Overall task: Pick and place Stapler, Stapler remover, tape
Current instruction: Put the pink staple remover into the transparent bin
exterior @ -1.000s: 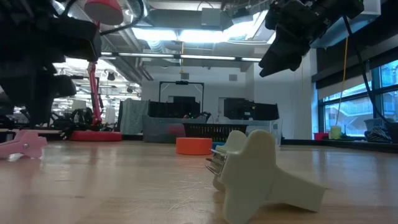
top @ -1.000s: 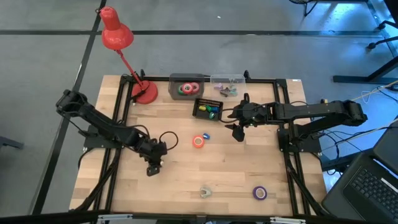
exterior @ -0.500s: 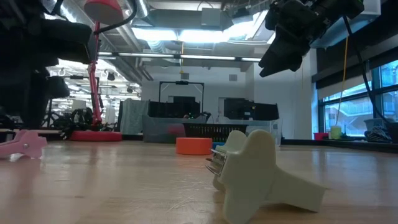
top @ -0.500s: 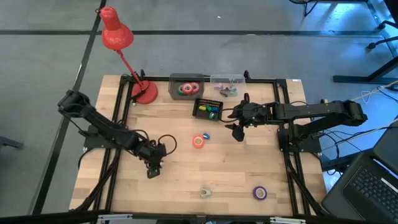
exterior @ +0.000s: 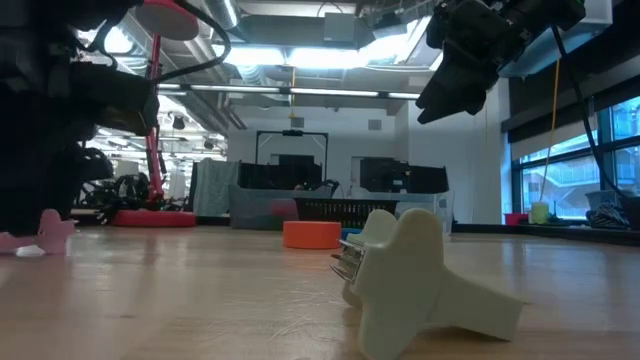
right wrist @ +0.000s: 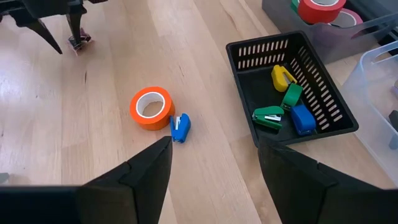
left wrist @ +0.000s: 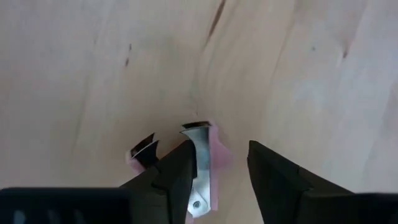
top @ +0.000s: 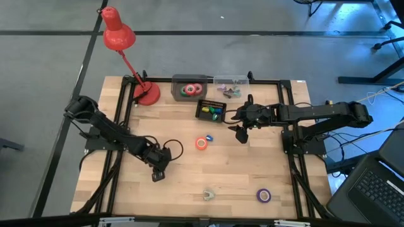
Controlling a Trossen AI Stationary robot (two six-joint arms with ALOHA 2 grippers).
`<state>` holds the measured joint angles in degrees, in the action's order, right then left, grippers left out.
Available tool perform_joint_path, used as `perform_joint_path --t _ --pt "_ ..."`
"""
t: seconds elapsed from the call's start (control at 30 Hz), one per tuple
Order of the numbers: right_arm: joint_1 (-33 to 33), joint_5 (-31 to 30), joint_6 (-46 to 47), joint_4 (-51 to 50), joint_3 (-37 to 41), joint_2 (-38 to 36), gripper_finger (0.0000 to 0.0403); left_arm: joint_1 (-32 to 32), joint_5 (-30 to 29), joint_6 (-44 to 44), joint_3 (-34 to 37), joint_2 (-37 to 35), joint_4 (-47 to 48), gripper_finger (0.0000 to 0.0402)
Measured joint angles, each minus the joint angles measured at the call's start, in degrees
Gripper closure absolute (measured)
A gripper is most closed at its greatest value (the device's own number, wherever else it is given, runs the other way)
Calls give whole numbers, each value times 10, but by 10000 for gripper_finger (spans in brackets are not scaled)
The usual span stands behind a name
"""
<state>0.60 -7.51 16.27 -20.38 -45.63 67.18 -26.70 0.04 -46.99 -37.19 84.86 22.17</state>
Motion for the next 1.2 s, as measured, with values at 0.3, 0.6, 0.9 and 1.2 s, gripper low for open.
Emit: perform_joint_path --t 0.3,0.6,0.9,1.2 --pt "0 0 0 0 0 0 162 18 -10 69 1 5 7 371" --pt "0 0 0 0 0 0 162 23 -131 169 5 -67 7 373" --pt "0 0 -2 9 0 0 162 59 -234 463 4 -169 -193 373" --pt "0 0 -16 14 0 0 162 233 57 651 14 -174 -451 373"
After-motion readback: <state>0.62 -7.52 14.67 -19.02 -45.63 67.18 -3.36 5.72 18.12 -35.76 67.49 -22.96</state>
